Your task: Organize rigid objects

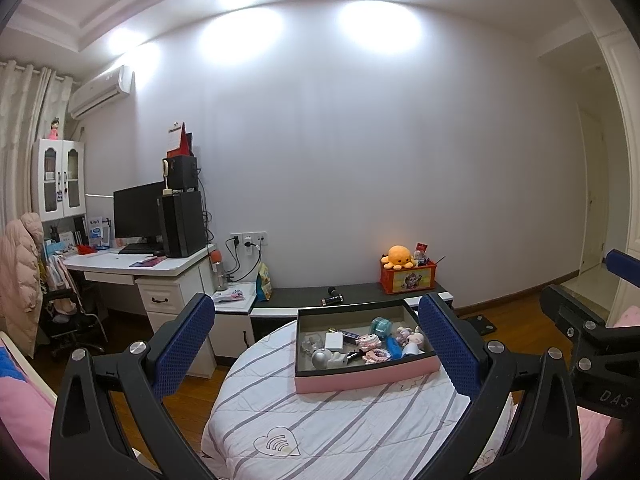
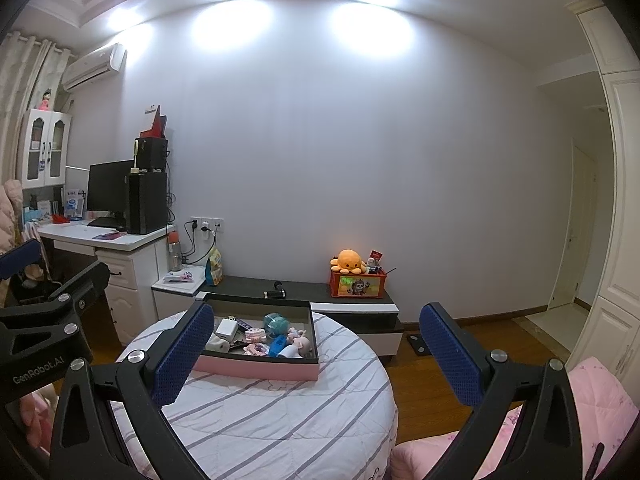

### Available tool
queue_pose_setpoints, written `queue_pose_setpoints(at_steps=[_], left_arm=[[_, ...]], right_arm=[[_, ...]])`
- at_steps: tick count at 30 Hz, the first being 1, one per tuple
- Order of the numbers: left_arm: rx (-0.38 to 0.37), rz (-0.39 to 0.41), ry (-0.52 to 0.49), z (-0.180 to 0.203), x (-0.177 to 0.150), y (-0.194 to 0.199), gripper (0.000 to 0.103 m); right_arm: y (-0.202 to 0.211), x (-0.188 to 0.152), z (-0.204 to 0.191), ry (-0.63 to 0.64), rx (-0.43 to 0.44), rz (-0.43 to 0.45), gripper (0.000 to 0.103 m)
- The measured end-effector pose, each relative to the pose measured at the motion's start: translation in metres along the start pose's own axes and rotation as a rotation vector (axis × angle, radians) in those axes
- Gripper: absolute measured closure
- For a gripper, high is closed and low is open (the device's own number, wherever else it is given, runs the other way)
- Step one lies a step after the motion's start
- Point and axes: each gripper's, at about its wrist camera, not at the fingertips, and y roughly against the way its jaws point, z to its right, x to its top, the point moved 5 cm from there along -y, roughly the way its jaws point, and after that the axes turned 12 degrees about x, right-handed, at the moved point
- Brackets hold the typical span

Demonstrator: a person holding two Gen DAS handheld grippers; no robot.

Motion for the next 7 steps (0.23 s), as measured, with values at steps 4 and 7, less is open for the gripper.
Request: queue_pose_setpoints(at_steps=[4, 7], left_arm=[[-0.003, 0.000, 0.001, -0.0001, 0.0002, 0.0003, 0.000], [-0.003, 0.000, 0.003, -0.0002, 0.0001, 0.0003, 0.000]], right_arm=[[-0.0016, -0.0004, 0.0011, 0.003, -0.004, -0.006, 0.000], [-0.0031, -0.0012, 0.0017, 0.005, -0.005, -0.011, 0.000]])
